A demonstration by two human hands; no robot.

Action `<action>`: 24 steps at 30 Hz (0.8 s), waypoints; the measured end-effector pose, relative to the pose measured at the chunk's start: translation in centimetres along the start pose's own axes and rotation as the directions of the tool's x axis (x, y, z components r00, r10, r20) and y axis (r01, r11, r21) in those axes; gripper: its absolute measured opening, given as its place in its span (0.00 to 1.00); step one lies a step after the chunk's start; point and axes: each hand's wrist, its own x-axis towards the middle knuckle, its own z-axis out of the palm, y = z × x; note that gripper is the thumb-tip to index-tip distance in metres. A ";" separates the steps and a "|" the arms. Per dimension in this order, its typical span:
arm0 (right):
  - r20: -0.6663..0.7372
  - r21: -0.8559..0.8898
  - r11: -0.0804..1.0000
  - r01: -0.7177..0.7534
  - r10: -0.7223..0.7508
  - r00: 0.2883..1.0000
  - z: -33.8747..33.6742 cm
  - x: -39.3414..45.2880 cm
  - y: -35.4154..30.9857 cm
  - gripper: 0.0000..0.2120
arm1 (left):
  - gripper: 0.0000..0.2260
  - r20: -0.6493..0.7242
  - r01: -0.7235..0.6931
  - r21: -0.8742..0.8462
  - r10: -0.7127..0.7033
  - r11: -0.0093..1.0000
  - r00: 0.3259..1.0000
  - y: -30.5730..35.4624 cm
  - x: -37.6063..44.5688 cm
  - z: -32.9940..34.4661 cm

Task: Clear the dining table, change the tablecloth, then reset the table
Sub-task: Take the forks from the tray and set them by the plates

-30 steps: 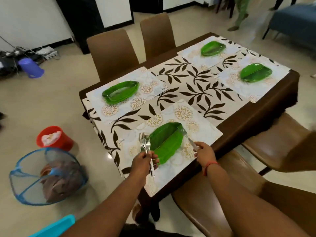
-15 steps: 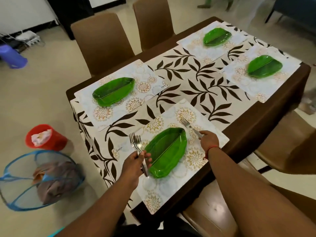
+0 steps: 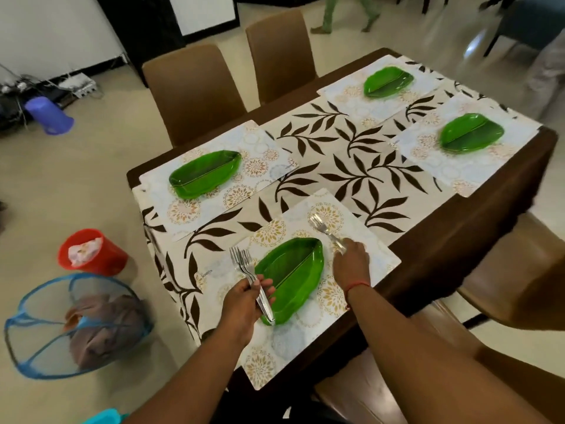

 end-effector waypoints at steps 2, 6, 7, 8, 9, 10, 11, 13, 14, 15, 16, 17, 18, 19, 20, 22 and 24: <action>0.103 0.177 0.982 0.057 -0.076 0.992 0.2 -1.9 -0.6 0.17 | 0.07 0.069 -0.004 0.035 0.001 0.999 0.998 0.4 -0.5 1.7; 0.251 0.426 0.903 -0.053 -0.061 0.966 0.4 -7.6 -0.4 0.15 | 0.07 0.250 -0.044 0.249 -0.020 0.967 0.968 -0.7 -1.6 5.3; 0.236 0.490 0.865 -0.105 -0.015 0.972 0.6 -9.1 0.2 0.14 | 0.08 0.311 -0.072 0.318 -0.032 0.945 0.950 -1.4 -2.2 6.1; 0.192 0.543 0.829 -0.132 0.030 0.981 0.6 -10.9 1.2 0.12 | 0.08 0.373 -0.103 0.381 -0.051 0.919 0.927 -2.4 -3.1 7.0; 0.131 0.570 0.812 -0.126 0.061 0.989 0.6 -12.0 1.8 0.12 | 0.07 0.411 -0.140 0.415 -0.048 0.899 0.910 -3.3 -3.7 7.5; 0.062 0.601 0.788 -0.131 0.118 0.991 0.2 -13.8 3.0 0.12 | 0.07 0.458 -0.167 0.441 -0.061 0.882 0.887 -4.7 -4.7 8.1; -0.005 0.640 0.756 -0.136 0.181 0.983 -0.5 -15.7 4.3 0.12 | 0.07 0.499 -0.177 0.461 -0.089 0.870 0.862 -6.3 -6.0 8.8; -0.053 0.701 0.695 -0.161 0.275 0.960 -2.1 -19.4 7.1 0.09 | 0.07 0.560 -0.161 0.500 -0.176 0.851 0.810 -9.6 -8.3 9.7; -0.055 0.716 0.675 -0.179 0.310 0.949 -3.1 -21.6 8.6 0.08 | 0.07 0.584 -0.158 0.532 -0.225 0.832 0.780 -11.4 -9.5 10.0; -0.060 0.724 0.661 -0.196 0.344 0.937 -3.9 -23.3 9.8 0.07 | 0.07 0.607 -0.162 0.558 -0.267 0.814 0.749 -12.8 -10.6 10.0; -0.091 0.738 0.646 -0.195 0.382 0.920 -5.1 -25.7 11.5 0.08 | 0.07 0.637 -0.179 0.587 -0.314 0.789 0.704 -14.4 -12.5 10.2; -0.118 0.755 0.628 -0.187 0.411 0.904 -5.9 -27.6 13.0 0.08 | 0.07 0.656 -0.204 0.611 -0.344 0.765 0.672 -15.8 -14.0 10.4; -0.143 0.773 0.611 -0.169 0.428 0.892 -6.9 -29.4 14.3 0.08 | 0.07 0.676 -0.263 0.635 -0.356 0.726 0.645 -16.9 -15.5 10.9; -0.159 0.784 0.599 -0.163 0.447 0.880 -7.8 -30.9 15.2 0.08 | 0.07 0.696 -0.340 0.652 -0.357 0.677 0.623 -17.9 -16.7 11.5; -0.178 0.793 0.590 -0.153 0.465 0.867 -8.3 -31.8 15.7 0.08 | 0.07 0.713 -0.398 0.657 -0.356 0.640 0.604 -18.5 -17.5 11.9; -0.224 0.825 0.553 -0.111 0.501 0.836 -10.0 -34.6 18.0 0.08 | 0.07 0.741 -0.448 0.648 -0.374 0.616 0.557 -20.7 -20.6 13.2; -0.266 0.852 0.520 -0.064 0.534 0.802 -11.9 -37.2 20.6 0.08 | 0.06 0.767 -0.474 0.623 -0.368 0.622 0.525 -23.4 -24.2 14.5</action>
